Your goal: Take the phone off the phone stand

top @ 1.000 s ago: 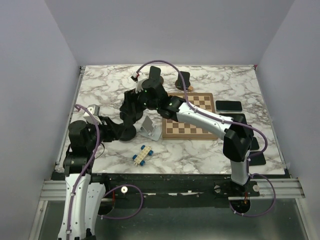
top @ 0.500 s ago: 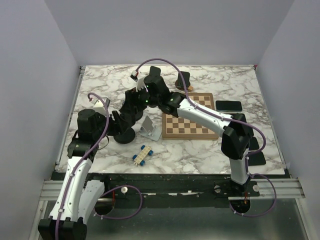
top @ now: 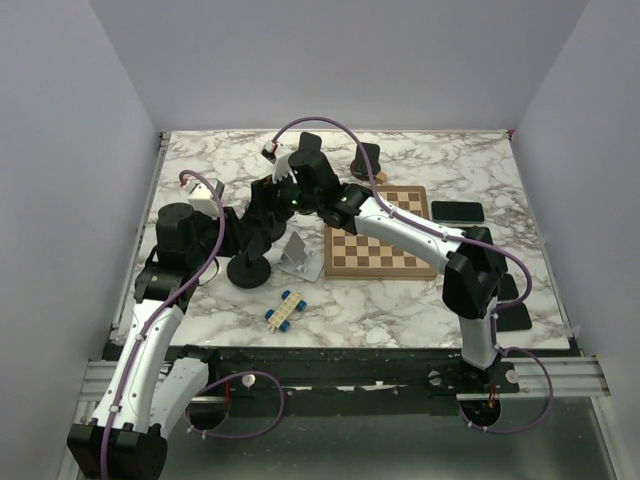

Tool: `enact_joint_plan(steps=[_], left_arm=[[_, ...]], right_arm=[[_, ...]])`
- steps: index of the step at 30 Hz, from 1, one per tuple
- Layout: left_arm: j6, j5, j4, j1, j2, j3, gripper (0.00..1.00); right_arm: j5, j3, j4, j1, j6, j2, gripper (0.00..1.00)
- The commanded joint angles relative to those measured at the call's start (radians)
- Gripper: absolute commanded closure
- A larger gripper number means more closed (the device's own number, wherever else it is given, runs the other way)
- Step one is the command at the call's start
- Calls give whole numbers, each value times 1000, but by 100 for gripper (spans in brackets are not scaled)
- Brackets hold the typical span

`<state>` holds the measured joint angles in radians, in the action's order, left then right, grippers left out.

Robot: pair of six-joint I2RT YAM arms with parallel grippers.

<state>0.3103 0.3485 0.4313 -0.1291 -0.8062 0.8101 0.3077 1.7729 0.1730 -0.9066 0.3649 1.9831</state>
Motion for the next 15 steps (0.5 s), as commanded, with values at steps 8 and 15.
enact_joint_plan(steps=[8,15], left_arm=[[-30,-24,-48,-30,10,-44,51],[-30,-2,-56,-30,-4,-39,48]], right_arm=[[66,-8,-95,-11,44,-27,99],[67,-18,-104,-11,52,-34,99]])
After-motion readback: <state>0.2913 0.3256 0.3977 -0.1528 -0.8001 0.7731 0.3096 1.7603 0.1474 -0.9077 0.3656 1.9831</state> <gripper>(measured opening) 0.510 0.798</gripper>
